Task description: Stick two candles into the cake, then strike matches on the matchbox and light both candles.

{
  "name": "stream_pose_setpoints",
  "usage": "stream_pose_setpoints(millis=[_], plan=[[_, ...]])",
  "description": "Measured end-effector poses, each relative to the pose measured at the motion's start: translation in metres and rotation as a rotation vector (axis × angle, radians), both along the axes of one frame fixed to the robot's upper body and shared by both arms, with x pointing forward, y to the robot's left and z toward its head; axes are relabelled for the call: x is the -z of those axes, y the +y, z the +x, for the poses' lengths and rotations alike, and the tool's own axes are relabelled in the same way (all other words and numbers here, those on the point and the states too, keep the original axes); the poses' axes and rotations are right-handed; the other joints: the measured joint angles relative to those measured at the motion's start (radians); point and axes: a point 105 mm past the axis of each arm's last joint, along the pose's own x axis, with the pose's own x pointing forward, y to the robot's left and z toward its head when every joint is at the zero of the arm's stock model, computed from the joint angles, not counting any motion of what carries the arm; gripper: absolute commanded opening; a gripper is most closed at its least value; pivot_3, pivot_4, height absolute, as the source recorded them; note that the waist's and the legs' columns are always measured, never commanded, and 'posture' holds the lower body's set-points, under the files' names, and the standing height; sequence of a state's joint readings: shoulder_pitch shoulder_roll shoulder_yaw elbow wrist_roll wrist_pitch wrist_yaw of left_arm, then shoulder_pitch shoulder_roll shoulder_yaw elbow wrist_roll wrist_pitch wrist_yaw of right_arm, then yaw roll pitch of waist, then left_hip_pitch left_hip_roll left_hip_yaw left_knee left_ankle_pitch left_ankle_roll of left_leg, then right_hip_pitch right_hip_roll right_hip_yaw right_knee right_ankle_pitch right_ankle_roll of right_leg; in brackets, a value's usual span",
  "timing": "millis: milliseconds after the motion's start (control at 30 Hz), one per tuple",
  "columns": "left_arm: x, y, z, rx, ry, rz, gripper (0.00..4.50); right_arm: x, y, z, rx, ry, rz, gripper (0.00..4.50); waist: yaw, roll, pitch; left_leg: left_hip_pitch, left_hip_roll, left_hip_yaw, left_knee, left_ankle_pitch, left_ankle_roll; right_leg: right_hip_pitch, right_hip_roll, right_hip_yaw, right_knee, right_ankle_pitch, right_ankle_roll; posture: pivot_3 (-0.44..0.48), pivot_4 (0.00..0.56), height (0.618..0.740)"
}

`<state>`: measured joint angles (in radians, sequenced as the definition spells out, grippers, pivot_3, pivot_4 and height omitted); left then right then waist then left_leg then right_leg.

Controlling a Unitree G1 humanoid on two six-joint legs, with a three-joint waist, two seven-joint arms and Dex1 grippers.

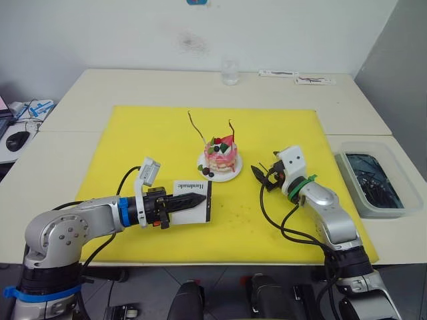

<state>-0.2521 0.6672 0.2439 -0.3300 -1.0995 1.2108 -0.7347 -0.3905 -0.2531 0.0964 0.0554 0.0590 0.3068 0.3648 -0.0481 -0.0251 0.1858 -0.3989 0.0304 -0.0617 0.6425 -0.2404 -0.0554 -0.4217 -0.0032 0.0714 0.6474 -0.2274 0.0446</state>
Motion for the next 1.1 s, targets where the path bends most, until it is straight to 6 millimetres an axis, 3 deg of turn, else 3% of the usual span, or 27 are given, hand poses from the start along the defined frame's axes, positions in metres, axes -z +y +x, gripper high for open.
stream_pose_setpoints(millis=[167,233,300,600,933,1100], plan=[[-0.004,-0.001,0.002,0.004,-0.018,0.0,0.0,0.006,0.0,0.004,0.011,0.014,0.006,4.45,-0.002,0.0,0.0,0.0,0.0,0.0,0.0,0.0,0.0,0.0,0.0,0.0,0.001,0.0,0.0,0.0,0.15,0.74],[-0.004,-0.001,0.002,0.004,-0.018,0.0,0.0,0.007,0.0,0.004,0.004,0.02,0.003,4.07,-0.003,0.0,0.0,0.0,0.0,0.0,0.0,0.0,0.0,0.0,0.0,0.0,0.001,0.0,0.0,0.0,0.15,0.74],[-0.004,-0.001,0.002,0.004,-0.018,0.0,0.0,0.008,0.0,0.003,0.002,0.031,0.003,3.5,-0.003,0.0,0.0,0.0,0.0,0.0,0.0,0.0,0.0,0.0,0.0,0.0,0.001,0.0,0.0,0.0,0.15,0.74],[-0.005,-0.001,0.003,-0.001,-0.026,-0.001,0.0,0.009,0.005,0.0,0.008,0.099,0.006,0.14,-0.002,0.0,0.0,0.001,0.0,-0.001,0.001,0.0,0.0,0.001,0.0,0.0,0.001,0.0,0.0,0.0,0.15,0.74],[-0.003,-0.002,0.004,-0.004,-0.022,-0.004,0.0,0.005,0.007,-0.003,0.002,0.12,0.003,0.02,-0.003,0.0,0.0,0.0,0.0,-0.001,0.0,0.0,0.0,0.0,0.0,0.0,0.0,0.0,0.0,0.0,0.15,0.74],[0.001,-0.004,0.007,-0.017,-0.004,-0.012,0.0,-0.012,0.011,-0.014,-0.075,0.084,-0.005,0.02,-0.002,0.001,0.0,0.0,0.0,-0.001,0.0,0.0,0.0,0.0,0.0,0.0,0.0,0.001,0.001,0.0,0.15,0.74]])
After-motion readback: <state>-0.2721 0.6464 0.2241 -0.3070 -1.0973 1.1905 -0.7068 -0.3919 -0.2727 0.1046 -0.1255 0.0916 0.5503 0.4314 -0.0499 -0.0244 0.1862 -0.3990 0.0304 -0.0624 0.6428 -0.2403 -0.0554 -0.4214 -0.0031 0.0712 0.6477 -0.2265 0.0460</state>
